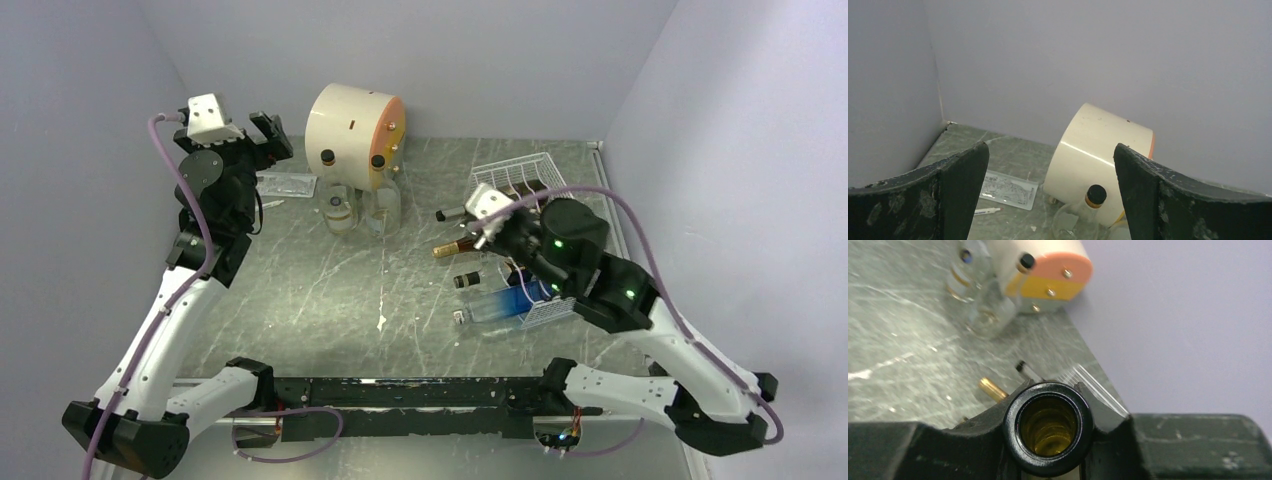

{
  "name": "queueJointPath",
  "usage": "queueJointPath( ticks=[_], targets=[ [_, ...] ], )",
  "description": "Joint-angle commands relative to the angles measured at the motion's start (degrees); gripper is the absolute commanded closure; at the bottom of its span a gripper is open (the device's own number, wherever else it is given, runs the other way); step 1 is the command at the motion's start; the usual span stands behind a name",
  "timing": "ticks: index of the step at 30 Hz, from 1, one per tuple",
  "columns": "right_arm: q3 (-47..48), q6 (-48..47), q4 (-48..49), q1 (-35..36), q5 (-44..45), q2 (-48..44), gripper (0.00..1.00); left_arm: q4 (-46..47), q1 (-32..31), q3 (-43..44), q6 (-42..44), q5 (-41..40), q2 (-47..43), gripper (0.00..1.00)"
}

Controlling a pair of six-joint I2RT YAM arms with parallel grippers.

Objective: Take the wine bottle off the wine rack

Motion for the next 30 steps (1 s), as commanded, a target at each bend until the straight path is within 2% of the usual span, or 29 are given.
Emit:
queueJointPath(
  ticks=[1, 5, 8, 11, 13, 18, 30],
  targets=[
    [1.9, 4.7, 15.0, 0.4, -11.8, 6.7, 1.0, 4.3, 0.6, -1.1, 3.2, -2.1, -1.6, 0.01],
    [1.8, 11.8, 26.0, 0.3, -21.1, 14.8, 1.0, 6.0, 0.5, -2.6, 4.9, -3.5, -2.4, 0.01],
    [-2.5, 17.9, 39.5, 0.4, -26.9, 19.8, 1.0, 6.4, 0.6, -3.1, 5.7, -4.6, -2.9, 0.01],
    [-4.4, 24.6, 51.9, 0.4, -28.1, 26.0, 1.0, 8.4, 0.6, -4.8, 6.0, -7.1, -3.5, 0.02],
    [-2.4, 28.0, 56.3, 0.5, -28.4, 31.5, 1.0, 8.3, 0.7, -4.6, 5.7, -8.4, -3.3, 0.02],
    [5.4, 30.1, 61.7, 2.1, -24.4, 43.5, 1.0, 7.3, 2.0, -4.3, 4.6, -6.0, -5.6, 0.02],
    [28.8, 29.2, 55.2, 3.5, -15.1, 66.4, 1.0, 7.3, 5.4, -4.8, 3.4, -4.1, -6.5, 0.02]
  ],
)
